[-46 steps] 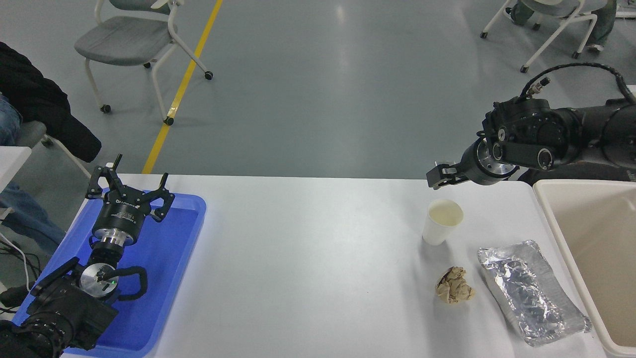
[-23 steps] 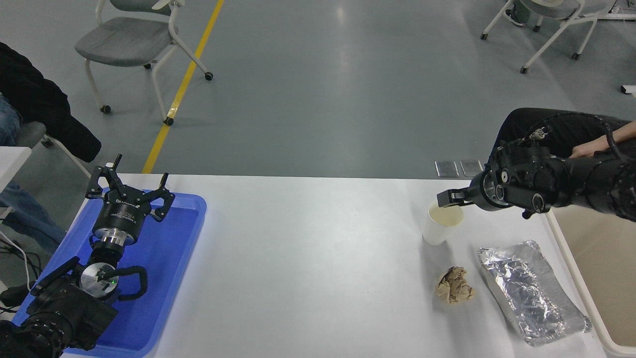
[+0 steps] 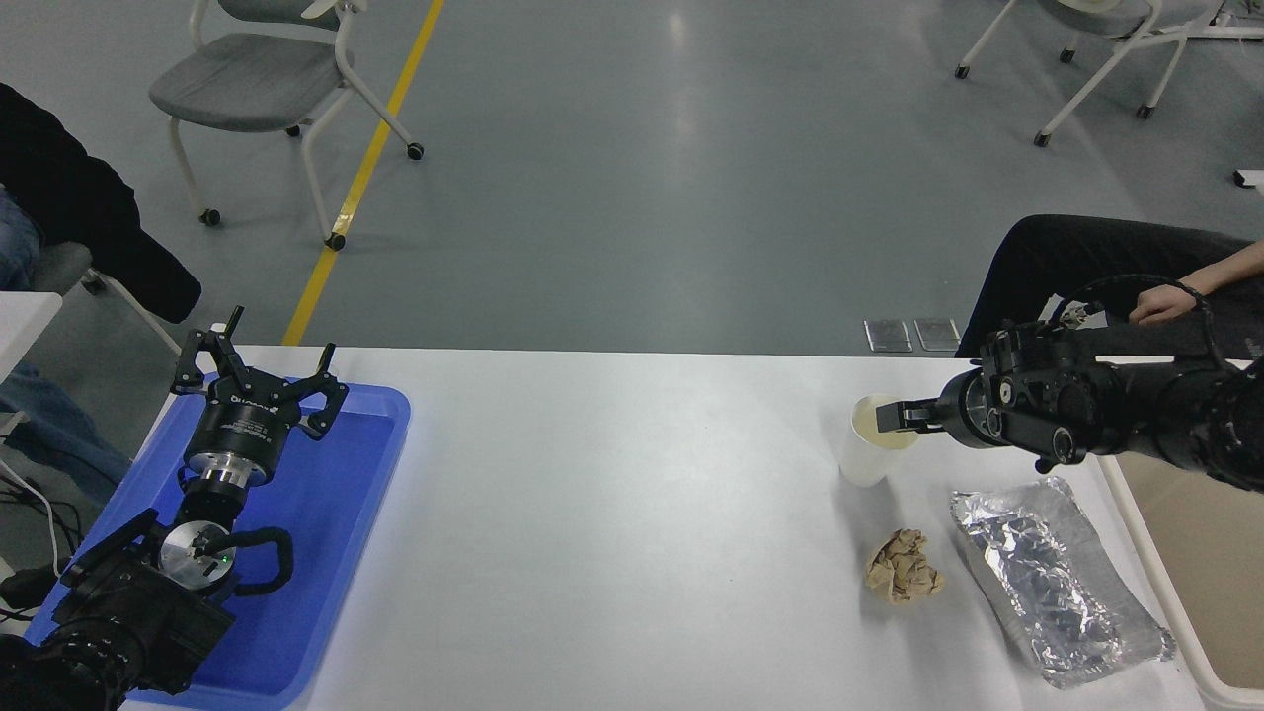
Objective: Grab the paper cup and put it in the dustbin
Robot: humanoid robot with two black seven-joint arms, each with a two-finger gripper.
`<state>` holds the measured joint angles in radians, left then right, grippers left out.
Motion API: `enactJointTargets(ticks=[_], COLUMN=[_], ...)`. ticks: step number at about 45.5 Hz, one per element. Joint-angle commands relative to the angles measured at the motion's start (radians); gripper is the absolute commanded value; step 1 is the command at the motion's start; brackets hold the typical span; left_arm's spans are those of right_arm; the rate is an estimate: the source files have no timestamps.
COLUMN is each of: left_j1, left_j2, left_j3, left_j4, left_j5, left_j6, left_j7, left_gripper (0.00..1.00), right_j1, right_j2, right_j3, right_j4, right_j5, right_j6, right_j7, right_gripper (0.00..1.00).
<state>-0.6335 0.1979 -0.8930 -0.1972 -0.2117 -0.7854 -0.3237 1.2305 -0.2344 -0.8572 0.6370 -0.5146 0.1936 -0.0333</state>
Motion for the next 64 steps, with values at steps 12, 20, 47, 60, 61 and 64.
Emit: enactJointTargets(ticks=[12, 20, 47, 60, 61, 64], left_j1=[0.000, 0.000, 0.000, 0.000, 0.000, 0.000], left_j2=[0.000, 0.000, 0.000, 0.000, 0.000, 0.000], left_j3=[0.000, 0.000, 0.000, -0.001, 0.000, 0.000], left_j4=[0.002, -0.001, 0.002, 0.002, 0.002, -0.001], left_j5=[0.000, 0.000, 0.000, 0.000, 0.000, 0.000], left_j6=[0.000, 0.000, 0.000, 0.000, 0.000, 0.000], left_j7=[0.000, 0.000, 0.002, 0.002, 0.002, 0.002], left_gripper=[1.00, 1.00, 1.00, 1.00, 1.00, 1.00], right_j1=[-0.026, -0.026, 0.132, 0.394, 0.418, 0.500], right_j2=[0.001, 0.006, -0.039, -0.164, -0.178, -0.209], right_j3=[0.029, 0.030, -0.003, -0.128, -0.140, -0.187], right_j4=[-0.028, -0.031, 0.102, 0.338, 0.358, 0.426], right_j5=[-0.001, -0.002, 0.002, 0.013, 0.013, 0.014], right_j6=[-0.017, -0.019, -0.006, 0.006, 0.006, 0.007], right_j7=[0.007, 0.007, 0.006, 0.006, 0.006, 0.007], right_gripper=[0.36, 0.00, 0.00, 0.00, 0.00, 0.00])
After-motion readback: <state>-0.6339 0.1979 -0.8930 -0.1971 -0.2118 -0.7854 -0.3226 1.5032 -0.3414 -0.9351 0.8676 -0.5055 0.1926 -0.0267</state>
